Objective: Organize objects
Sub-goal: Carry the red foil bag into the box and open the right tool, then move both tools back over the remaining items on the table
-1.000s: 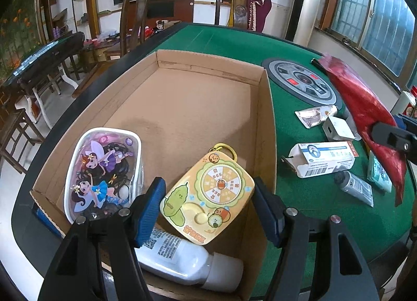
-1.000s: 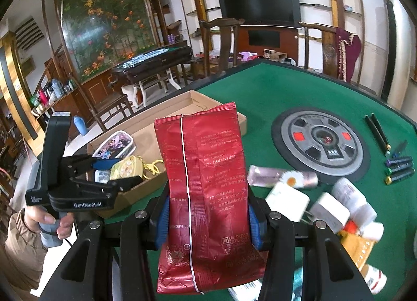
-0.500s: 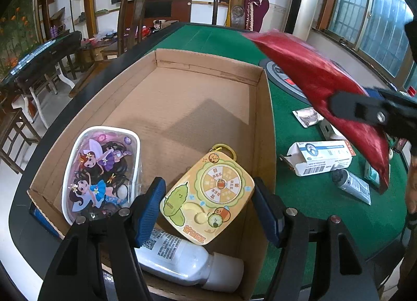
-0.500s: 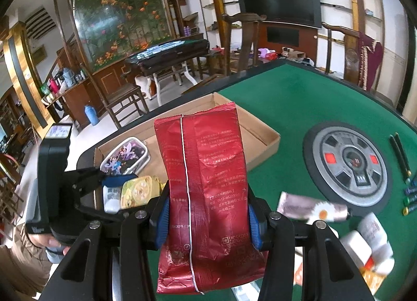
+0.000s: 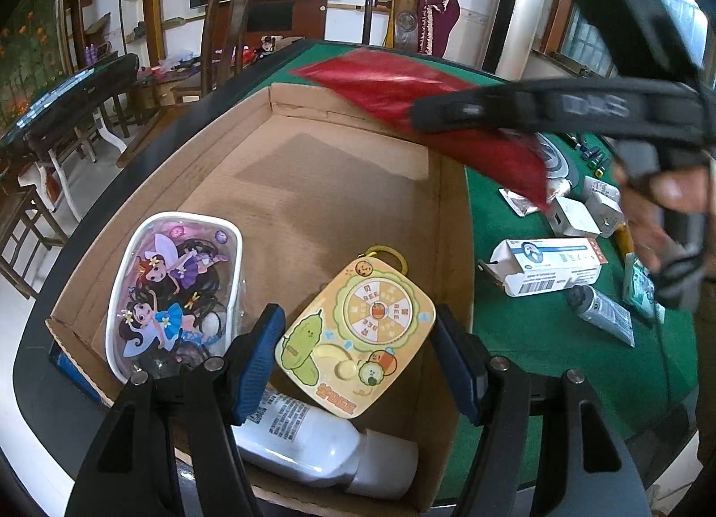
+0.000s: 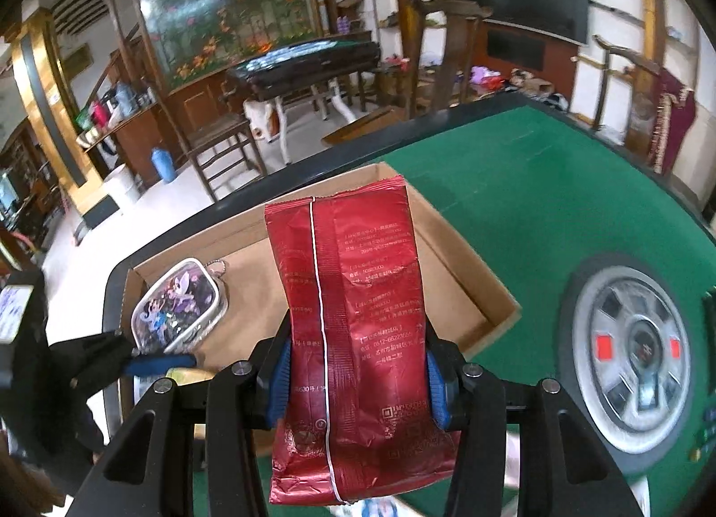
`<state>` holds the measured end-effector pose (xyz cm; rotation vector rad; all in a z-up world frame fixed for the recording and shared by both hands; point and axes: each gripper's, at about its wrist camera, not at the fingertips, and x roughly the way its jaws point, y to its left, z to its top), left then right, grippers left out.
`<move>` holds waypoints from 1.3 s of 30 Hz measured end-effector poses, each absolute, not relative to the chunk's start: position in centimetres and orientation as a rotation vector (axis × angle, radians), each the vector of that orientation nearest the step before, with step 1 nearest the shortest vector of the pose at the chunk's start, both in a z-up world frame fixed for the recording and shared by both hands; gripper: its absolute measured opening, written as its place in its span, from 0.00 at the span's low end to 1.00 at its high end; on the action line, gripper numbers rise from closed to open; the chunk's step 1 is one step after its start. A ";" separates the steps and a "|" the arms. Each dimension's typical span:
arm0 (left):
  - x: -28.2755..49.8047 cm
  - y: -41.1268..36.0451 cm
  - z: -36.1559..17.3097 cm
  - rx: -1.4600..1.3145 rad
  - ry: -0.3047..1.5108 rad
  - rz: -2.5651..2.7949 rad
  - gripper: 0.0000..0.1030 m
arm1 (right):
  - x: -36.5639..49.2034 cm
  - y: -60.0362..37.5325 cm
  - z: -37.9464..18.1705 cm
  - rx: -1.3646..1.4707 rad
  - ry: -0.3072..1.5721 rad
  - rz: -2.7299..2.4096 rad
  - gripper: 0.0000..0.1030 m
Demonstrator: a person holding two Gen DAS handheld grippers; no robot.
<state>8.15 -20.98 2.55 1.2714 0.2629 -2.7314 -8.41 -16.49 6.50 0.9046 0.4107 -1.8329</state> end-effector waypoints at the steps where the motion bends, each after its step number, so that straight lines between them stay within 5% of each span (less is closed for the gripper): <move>1: 8.2 -21.0 2.6 1.273 0.265 -2.732 0.64 | -8.6 -17.1 6.3 0.903 0.421 -1.824 0.51; 23: 8.0 -20.8 2.3 1.289 0.283 -2.744 0.64 | -14.3 -22.1 1.0 0.982 0.541 -1.726 0.52; 39: 7.4 -22.3 2.8 1.255 0.344 -2.704 0.66 | -11.5 -18.9 5.5 0.899 0.424 -1.768 0.80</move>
